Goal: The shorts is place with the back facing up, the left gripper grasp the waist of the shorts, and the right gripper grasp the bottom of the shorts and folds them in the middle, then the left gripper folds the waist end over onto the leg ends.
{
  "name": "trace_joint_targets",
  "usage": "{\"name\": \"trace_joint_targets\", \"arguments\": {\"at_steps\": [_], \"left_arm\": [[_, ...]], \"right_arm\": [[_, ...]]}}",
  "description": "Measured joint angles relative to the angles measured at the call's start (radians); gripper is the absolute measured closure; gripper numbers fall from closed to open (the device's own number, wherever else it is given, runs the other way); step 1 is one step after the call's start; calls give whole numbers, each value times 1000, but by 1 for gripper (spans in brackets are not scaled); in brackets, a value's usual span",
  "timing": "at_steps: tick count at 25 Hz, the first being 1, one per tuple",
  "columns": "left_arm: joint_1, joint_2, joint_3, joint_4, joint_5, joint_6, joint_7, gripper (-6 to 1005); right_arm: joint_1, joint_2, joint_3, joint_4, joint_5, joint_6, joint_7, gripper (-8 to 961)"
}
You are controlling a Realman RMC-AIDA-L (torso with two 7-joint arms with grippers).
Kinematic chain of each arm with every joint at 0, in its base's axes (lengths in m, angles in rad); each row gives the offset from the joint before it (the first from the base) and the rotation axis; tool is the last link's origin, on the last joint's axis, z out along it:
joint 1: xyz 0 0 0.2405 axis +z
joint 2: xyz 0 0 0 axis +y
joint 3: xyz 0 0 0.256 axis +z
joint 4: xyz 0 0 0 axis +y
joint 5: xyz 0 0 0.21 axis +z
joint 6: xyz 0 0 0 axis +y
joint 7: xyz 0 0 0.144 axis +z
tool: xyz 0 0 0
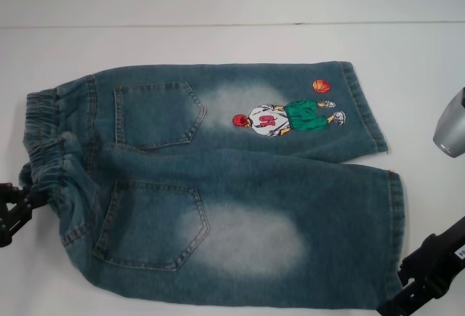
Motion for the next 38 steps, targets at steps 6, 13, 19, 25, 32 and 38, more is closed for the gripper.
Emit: {"name": "trace_joint_targets", "arguments": {"at_steps": [6, 13, 19, 25, 32, 38], "left_arm": [[-2, 2, -1, -2, 0, 0, 0, 864], [-7, 2, 3, -2, 0, 0, 0, 859], [-8, 2, 4, -12, 0, -4, -1, 854], [-8, 2, 5, -28, 0, -9, -2, 849], [-7, 3, -1, -29, 0, -9, -2, 843], [-15, 17, -56, -15, -28, -9, -84, 839]], "right_arm": [[-18, 2, 5, 7, 16, 62, 8, 186], [-28, -1, 7, 36, 20, 64, -7, 311], [-25, 0, 0, 34, 27, 29, -22, 542], [-24, -1, 7, 28, 29, 15, -25, 867], [-35, 0, 17, 11, 37, 14, -35, 919], [-84, -18, 117, -122, 201, -44, -51, 941]]}}
